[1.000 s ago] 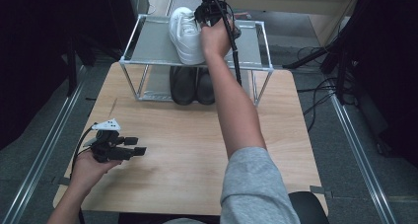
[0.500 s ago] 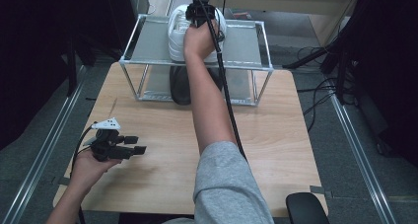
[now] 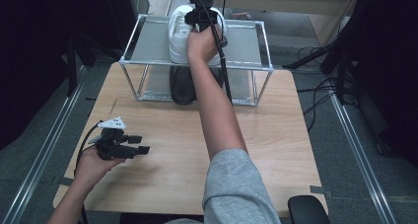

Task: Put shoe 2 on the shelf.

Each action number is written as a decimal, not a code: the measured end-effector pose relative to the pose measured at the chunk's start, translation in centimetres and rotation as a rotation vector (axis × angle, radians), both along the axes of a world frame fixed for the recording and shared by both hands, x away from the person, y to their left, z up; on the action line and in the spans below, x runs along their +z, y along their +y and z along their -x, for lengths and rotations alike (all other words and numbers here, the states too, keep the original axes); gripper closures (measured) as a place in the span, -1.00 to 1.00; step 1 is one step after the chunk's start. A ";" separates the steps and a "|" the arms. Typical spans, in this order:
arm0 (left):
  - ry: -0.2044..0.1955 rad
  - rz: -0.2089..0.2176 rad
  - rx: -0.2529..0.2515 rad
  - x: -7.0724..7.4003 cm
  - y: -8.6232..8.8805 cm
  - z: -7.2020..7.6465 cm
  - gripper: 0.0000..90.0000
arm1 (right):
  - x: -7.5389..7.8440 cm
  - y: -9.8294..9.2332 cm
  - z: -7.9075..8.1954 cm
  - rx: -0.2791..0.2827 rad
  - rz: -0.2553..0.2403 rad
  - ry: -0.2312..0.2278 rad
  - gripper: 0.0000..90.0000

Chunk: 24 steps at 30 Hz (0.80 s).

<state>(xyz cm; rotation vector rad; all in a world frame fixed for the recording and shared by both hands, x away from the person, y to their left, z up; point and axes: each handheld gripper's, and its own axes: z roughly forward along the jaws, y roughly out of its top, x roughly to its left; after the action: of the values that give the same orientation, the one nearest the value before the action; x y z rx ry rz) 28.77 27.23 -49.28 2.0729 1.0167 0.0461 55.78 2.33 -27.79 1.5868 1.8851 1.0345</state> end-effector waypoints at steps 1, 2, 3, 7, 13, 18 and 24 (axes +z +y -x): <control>0.001 0.000 -0.001 0.0 0.0 0.0 -0.16 | 0.0 -0.1 0.0 0.007 0.004 0.002 0.20; 0.001 0.000 -0.001 0.0 0.0 0.0 -0.16 | 0.0 -0.1 0.0 0.007 0.004 0.002 0.20; 0.000 0.000 0.001 0.0 -0.1 -0.1 -0.16 | -0.1 -0.1 0.0 0.009 0.001 0.005 0.15; -0.002 -0.002 -0.012 0.0 -0.3 -0.4 -0.16 | -0.1 -0.2 0.3 0.036 0.007 0.004 -0.02; 0.002 -0.005 -0.025 0.0 -0.6 -0.6 -0.16 | -0.1 -0.2 0.6 0.085 0.011 0.010 -0.16; 0.003 -0.013 -0.027 -0.1 -0.6 -1.0 -0.16 | 0.3 -0.6 0.9 0.112 0.015 0.003 -0.22; 0.003 -0.022 -0.053 -0.1 -1.3 -1.4 -0.17 | 0.9 -1.2 1.6 0.151 0.009 0.011 -0.23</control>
<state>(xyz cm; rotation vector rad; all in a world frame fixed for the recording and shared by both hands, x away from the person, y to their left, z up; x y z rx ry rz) 30.20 25.96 -49.37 2.1199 0.9662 0.0274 54.20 1.11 -26.91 1.4657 2.0402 1.0794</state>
